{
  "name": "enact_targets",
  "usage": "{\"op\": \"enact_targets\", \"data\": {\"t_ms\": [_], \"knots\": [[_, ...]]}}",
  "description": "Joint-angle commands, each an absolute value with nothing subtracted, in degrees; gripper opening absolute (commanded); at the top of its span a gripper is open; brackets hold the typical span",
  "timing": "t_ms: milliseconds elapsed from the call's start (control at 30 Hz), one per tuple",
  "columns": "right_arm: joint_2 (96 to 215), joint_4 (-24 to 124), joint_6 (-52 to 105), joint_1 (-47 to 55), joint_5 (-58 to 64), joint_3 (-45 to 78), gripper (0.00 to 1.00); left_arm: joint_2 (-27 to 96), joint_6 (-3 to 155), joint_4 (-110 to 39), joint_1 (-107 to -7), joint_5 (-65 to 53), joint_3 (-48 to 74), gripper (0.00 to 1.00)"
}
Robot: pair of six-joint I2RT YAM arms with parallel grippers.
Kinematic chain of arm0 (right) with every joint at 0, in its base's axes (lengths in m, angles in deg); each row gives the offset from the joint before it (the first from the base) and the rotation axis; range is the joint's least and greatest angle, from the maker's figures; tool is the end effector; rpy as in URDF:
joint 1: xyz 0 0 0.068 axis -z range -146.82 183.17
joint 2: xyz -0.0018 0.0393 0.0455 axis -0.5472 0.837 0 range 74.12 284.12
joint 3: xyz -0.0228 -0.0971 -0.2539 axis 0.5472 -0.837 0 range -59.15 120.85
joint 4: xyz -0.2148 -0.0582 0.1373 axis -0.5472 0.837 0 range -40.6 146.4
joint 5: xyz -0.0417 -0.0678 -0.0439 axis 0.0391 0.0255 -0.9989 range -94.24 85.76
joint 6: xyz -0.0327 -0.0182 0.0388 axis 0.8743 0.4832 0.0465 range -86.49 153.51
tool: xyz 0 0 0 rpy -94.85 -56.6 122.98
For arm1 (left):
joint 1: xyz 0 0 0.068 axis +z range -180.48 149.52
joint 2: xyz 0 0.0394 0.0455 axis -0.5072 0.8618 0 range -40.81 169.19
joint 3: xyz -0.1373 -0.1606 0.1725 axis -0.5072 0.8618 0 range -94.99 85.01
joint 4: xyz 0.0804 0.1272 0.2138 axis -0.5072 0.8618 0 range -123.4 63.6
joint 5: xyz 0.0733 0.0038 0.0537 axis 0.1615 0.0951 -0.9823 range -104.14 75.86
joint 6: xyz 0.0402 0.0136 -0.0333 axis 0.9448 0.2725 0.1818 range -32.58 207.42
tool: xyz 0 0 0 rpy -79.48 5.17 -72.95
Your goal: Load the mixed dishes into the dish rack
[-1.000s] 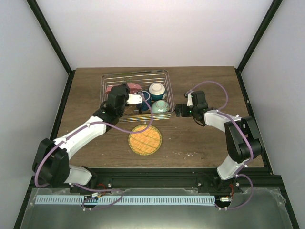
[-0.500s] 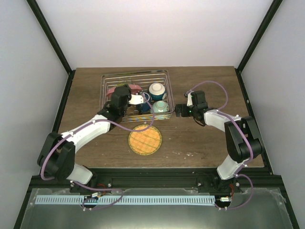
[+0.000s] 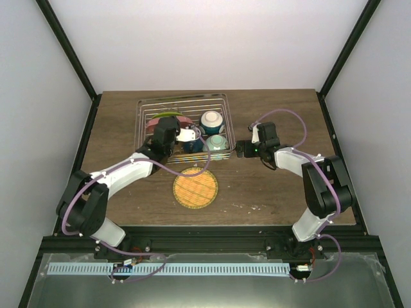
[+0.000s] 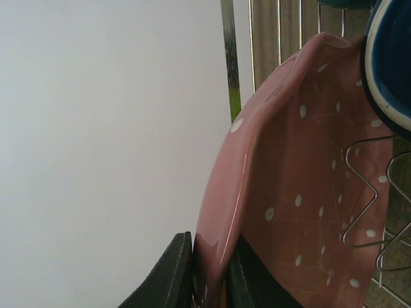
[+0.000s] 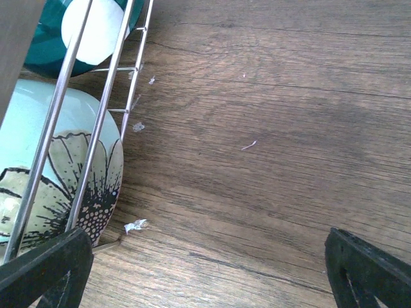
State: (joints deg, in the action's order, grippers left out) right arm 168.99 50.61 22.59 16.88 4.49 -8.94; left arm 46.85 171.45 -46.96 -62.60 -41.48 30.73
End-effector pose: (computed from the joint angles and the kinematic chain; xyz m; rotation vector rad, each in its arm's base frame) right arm 0.3199 0.0991 0.1686 -0.1866 2.3903 0.4064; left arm 0.3020 -0.1701 0.2568 1.5131 1.3440 1.0497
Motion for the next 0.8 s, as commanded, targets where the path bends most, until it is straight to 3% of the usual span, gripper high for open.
{"op": "enact_targets", "data": {"t_ms": [0, 400, 767], "knots": [[169.2, 50.4, 23.6, 17.3, 4.2, -6.8, 1.0, 48.8, 169.9, -49.7, -62.2, -38.7, 29.6, 0.11], [169.2, 50.3, 23.4, 17.3, 4.4, -6.8, 1.0, 49.6, 170.0, -47.8, -61.3, -38.3, 26.9, 0.45], [169.7, 50.2, 23.2, 17.2, 4.9, -6.8, 1.0, 42.6, 163.1, -42.7, -62.2, -37.7, 27.4, 0.7]]}}
